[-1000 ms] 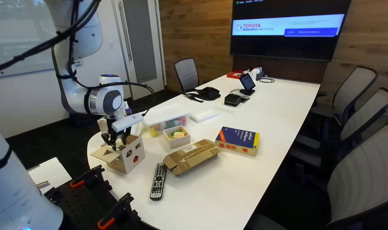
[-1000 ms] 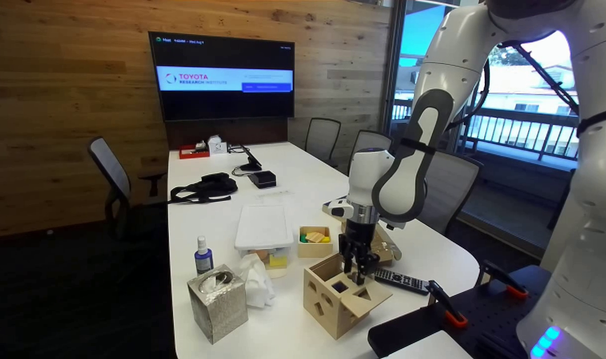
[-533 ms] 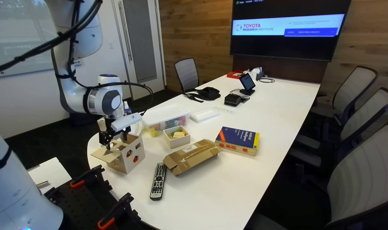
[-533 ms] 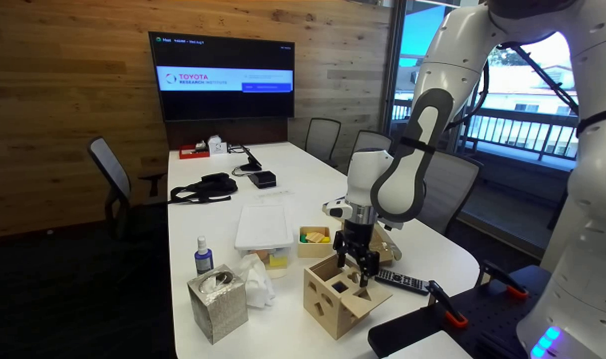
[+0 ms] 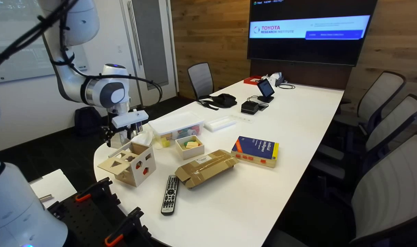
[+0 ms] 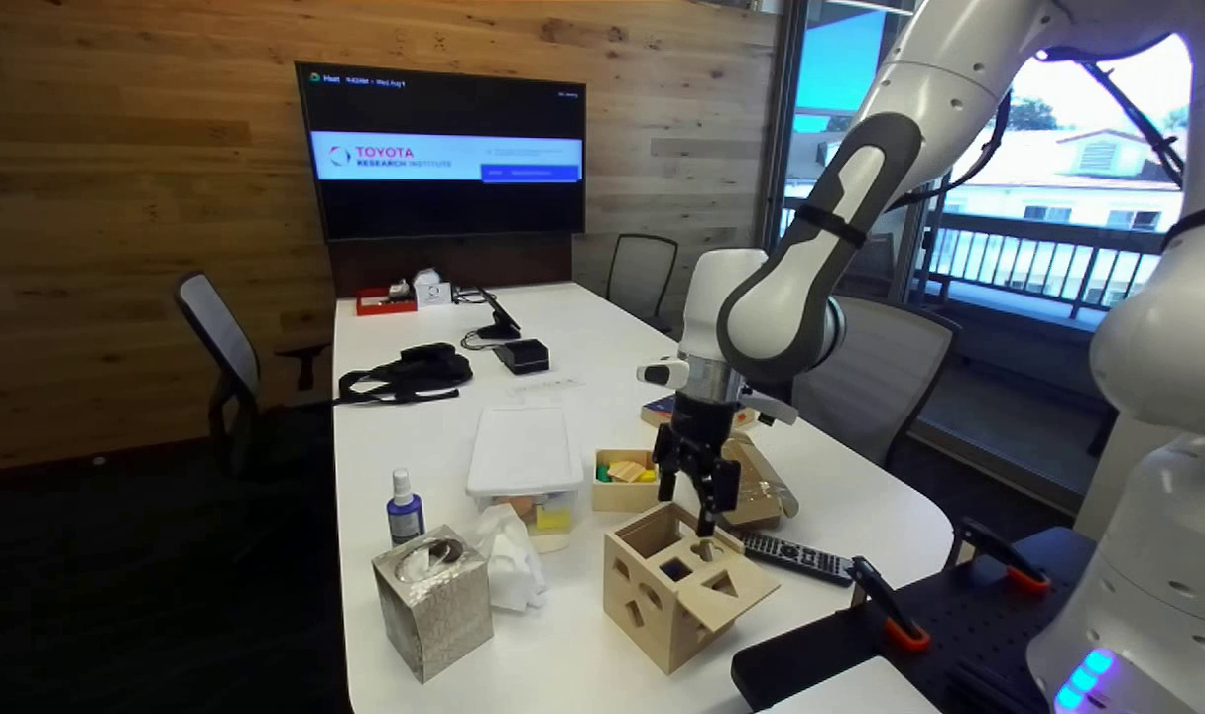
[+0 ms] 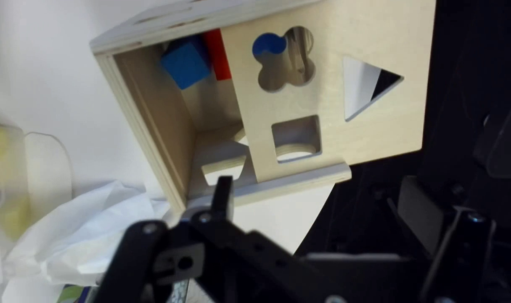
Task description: Remove the blue flowery block from the wooden box and put it inside the shape sorter through the flowery opening
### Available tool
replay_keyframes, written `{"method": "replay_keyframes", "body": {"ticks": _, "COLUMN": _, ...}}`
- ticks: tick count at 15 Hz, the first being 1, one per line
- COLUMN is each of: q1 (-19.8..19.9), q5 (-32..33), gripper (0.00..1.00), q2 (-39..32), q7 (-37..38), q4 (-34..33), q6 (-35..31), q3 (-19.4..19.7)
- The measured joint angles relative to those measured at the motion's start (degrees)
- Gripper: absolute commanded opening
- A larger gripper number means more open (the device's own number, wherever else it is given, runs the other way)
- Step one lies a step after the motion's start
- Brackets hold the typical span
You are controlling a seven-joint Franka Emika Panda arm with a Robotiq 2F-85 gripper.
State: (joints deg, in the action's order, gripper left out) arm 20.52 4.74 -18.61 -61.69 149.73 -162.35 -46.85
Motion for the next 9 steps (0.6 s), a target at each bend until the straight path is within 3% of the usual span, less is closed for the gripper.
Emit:
{"method": "replay_keyframes", "body": {"ticks": 5, "q1": 12.7, "q5": -12.4, "gripper": 1.00, "q2": 7.3, "q7": -2.5, "q4": 0.0, "q6": 5.6, "q3": -15.6}}
{"method": "replay_keyframes", "body": {"ticks": 9, "q1": 18.1, "q5": -19.4, "gripper": 1.00, "q2": 12.4, "q7": -3.7, "q4": -0.5, "q6": 9.9, "q3": -22.8}}
